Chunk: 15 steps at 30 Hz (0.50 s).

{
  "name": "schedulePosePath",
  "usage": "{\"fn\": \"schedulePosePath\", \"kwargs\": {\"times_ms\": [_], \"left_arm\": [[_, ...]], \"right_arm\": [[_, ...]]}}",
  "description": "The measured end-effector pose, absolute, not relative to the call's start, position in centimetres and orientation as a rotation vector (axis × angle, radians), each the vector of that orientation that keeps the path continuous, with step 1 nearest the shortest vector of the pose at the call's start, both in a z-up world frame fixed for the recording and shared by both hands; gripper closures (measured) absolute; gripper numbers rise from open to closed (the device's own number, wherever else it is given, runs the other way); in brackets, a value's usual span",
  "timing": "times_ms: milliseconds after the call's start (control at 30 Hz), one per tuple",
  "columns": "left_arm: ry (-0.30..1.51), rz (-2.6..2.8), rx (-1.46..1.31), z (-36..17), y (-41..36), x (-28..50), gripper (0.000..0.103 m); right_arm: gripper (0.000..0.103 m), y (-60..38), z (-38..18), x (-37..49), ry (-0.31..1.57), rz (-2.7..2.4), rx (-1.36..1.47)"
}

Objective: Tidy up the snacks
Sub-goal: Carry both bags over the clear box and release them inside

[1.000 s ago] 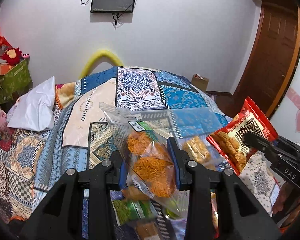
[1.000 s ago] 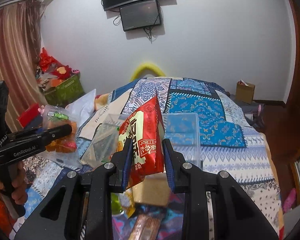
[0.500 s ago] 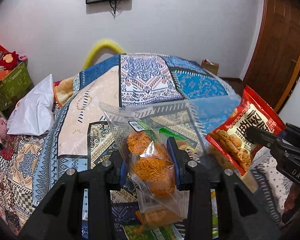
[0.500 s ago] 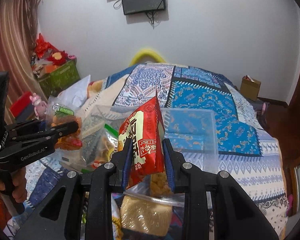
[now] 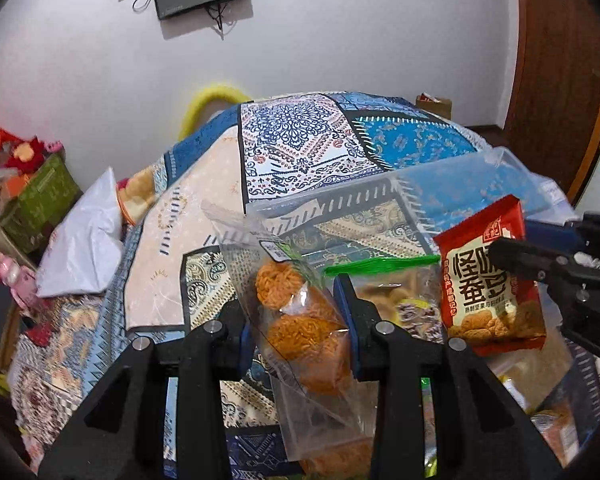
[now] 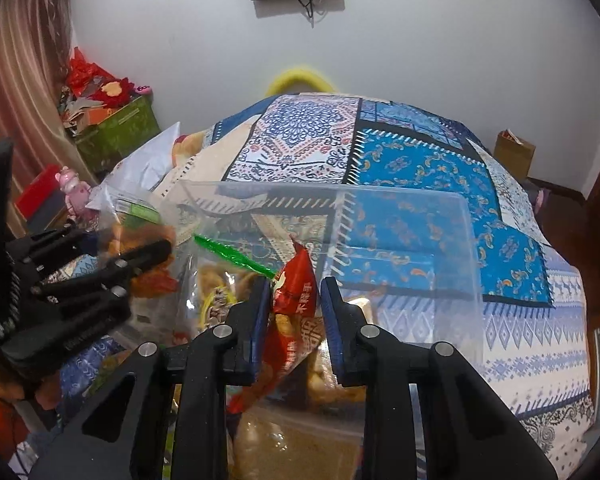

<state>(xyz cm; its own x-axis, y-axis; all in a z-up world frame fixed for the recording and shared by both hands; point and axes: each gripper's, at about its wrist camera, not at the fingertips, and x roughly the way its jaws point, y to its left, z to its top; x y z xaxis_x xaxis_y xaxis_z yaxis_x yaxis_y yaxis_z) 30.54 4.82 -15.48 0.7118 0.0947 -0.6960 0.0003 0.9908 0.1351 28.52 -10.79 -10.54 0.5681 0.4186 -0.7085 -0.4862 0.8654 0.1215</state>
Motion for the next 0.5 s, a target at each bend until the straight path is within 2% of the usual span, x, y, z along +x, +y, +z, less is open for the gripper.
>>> {"fn": "schedulePosePath", "kwargs": {"times_ms": [133, 200, 300, 367, 500], "left_arm": [[0.783, 0.014, 0.123, -15.4, 4.4, 30.3, 0.067], [0.789, 0.007, 0.113, -15.2, 4.5, 30.2, 0.062], [0.78, -0.001, 0.084, -14.7, 4.8, 29.7, 0.048], [0.768, -0.009, 0.073, -14.1, 4.9, 29.1, 0.046], [0.756, -0.024, 0.062, -12.8, 5.1, 27.6, 0.039]], "right_arm": [[0.079, -10.1, -10.9, 28.5, 0.822, 0.538, -0.135], [0.078, -10.1, -10.9, 28.3, 0.826, 0.531, -0.152], [0.063, -10.4, -10.8, 28.1, 0.834, 0.513, -0.163], [0.051, -11.0, -10.4, 27.6, 0.815, 0.505, -0.158], [0.047, -12.0, -9.5, 26.8, 0.807, 0.498, -0.158]]}}
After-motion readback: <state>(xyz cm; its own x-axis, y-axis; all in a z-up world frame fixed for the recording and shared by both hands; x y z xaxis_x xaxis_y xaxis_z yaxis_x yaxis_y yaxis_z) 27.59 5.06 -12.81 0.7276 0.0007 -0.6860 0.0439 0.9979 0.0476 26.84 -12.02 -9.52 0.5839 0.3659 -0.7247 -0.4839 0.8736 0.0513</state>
